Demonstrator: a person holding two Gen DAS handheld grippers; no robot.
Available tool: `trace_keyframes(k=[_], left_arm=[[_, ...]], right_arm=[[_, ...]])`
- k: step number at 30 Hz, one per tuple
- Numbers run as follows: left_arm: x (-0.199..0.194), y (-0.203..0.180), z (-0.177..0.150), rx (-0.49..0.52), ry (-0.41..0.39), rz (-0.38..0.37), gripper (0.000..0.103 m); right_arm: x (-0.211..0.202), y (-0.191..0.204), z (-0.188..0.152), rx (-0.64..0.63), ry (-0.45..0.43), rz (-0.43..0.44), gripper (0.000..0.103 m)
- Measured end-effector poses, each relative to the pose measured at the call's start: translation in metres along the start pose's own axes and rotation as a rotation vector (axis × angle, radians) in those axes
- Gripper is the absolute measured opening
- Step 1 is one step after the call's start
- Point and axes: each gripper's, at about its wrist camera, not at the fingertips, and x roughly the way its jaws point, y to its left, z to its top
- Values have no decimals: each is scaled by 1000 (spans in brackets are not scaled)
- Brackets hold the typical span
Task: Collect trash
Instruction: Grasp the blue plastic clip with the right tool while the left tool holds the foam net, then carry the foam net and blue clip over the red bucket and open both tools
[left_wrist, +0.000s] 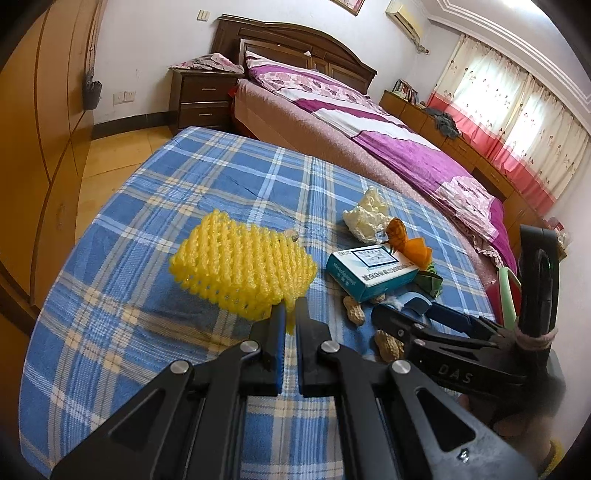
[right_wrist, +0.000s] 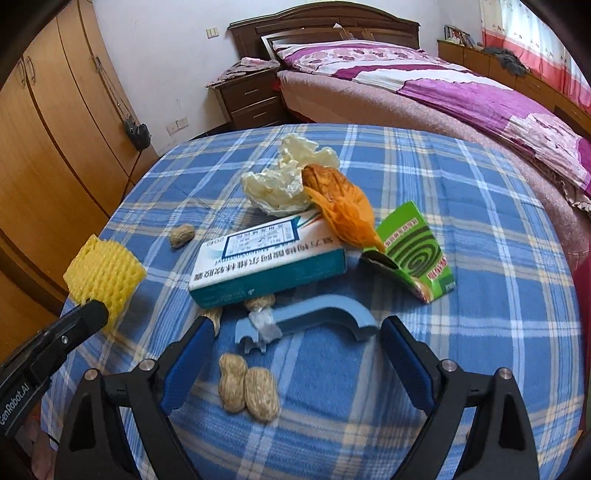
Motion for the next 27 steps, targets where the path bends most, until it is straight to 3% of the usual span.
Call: trace_keyframes(k=[2,4,12,19,27], left_arm=[[2,0,0,0,2,3,3],[3,0,-1,-2,4,5,3],[2,-5,-3,13,8,3,3],[-6,-14,-4,27,1,-5,3],[-21,-35,-7,67,-13,-21,3]], right_arm=[[1,1,1,-13,-7,-19,90],[2,3,1,-30,-14,-52,78],[-5,-5,-1,16,-18,-17,77],[-44,-12,-9,59,-73,18,77],[-96,-25,-22,102,-145,-3,77]])
